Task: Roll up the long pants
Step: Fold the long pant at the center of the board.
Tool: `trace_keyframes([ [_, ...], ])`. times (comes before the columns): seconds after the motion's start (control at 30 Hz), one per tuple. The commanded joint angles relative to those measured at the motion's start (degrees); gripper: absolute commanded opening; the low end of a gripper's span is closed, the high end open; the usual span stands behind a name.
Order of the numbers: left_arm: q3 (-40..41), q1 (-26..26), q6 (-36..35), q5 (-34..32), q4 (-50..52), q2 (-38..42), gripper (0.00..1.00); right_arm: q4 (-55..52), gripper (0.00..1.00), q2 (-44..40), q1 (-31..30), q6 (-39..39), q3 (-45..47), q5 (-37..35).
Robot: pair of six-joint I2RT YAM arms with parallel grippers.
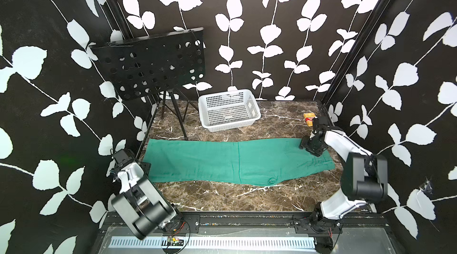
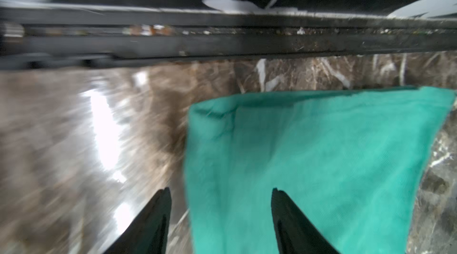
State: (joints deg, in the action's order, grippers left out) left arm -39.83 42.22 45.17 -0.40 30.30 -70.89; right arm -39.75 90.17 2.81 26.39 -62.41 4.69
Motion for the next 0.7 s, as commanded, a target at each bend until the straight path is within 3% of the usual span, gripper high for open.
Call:
trace_keyframes([
  [0.0, -2.7, -1.3, -0.4, -7.9, 12.4, 5.3, 0.64, -3.6, 0.62, -3.6, -1.4, 1.2, 2.9, -1.7],
  [0.13, -3.3, -6.7, -0.7, -11.1, 15.1, 10.9, 0.64, -4.6, 0.60, -3.9, -2.0, 3.1, 6.0, 1.1],
  [0.3, -2.9, -14.1, 2.2, -2.8, 8.1, 11.6, 0.65, -4.6, 0.59, -1.8, -2.1, 3.7, 7.0, 1.3],
  [0.47, -0.9, -19.6, 6.9, 10.3, -9.6, 2.6, 0.65, -5.8, 0.56, 2.2, -1.2, 3.1, 6.1, -1.5],
  [0.53, -1.9, -21.2, 7.1, 11.3, -13.2, -2.7, 0.66, -5.4, 0.56, 3.3, -0.2, 3.3, 6.7, -1.8],
  [0.67, -3.8, -21.5, 8.7, 7.2, -11.6, -9.5, 0.65, -4.6, 0.55, 4.7, 2.6, 3.1, 7.7, -3.1],
])
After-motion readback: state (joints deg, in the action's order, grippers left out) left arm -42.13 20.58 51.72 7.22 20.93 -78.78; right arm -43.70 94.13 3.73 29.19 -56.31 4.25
